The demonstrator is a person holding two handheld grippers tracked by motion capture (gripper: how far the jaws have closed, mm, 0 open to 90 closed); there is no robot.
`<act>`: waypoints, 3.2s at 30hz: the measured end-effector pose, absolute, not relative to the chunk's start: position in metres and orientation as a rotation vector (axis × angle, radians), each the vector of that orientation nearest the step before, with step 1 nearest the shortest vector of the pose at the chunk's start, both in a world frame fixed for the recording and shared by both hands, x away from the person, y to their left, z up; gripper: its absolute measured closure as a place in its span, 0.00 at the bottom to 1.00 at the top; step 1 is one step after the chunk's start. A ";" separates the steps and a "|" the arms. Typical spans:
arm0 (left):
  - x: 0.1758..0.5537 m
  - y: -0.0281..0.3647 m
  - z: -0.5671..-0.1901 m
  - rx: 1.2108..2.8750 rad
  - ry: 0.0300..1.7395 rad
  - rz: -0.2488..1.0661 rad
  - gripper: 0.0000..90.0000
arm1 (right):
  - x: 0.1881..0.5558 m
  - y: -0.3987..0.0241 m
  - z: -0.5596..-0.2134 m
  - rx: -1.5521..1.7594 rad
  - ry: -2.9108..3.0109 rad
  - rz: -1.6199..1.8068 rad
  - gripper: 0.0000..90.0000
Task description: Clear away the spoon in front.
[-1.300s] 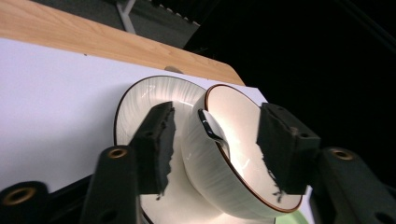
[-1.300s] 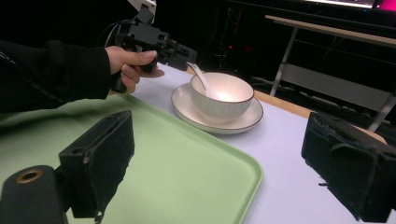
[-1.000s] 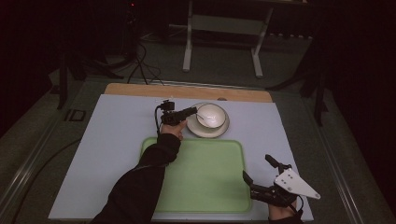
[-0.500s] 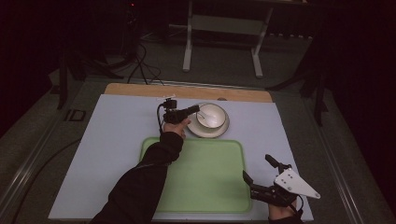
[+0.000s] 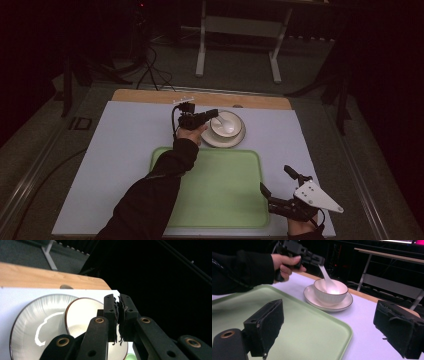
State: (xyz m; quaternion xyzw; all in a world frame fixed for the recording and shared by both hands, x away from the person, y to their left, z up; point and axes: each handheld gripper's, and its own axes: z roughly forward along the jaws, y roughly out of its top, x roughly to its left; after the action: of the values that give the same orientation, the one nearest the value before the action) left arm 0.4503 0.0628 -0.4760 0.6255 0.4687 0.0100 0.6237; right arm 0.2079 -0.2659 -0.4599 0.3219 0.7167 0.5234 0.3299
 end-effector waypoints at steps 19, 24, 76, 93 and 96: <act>0.422 0.087 -0.410 1.564 0.953 0.046 0.94 | 0.208 -0.264 -0.460 0.847 1.873 1.363 0.11; 0.411 0.097 -0.399 1.599 0.919 0.034 0.94 | 0.209 -0.263 -0.460 0.849 1.871 1.363 0.11; 0.324 0.174 -0.404 2.095 0.619 -0.241 0.94 | 0.211 -0.257 -0.461 0.841 1.880 1.352 0.11; 0.331 0.152 -0.448 2.225 0.561 -0.437 0.94 | 0.212 -0.257 -0.462 0.837 1.889 1.343 0.11; 0.333 0.151 -0.453 2.225 0.568 -0.446 0.94 | 0.212 -0.257 -0.462 0.837 1.890 1.344 0.11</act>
State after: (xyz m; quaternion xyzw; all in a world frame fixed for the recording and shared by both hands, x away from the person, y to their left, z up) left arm 0.3328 0.1506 -0.4533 0.8757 0.2235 -0.1754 0.3904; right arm 0.2116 -0.2571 -0.4619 0.3204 0.7231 0.5143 0.3317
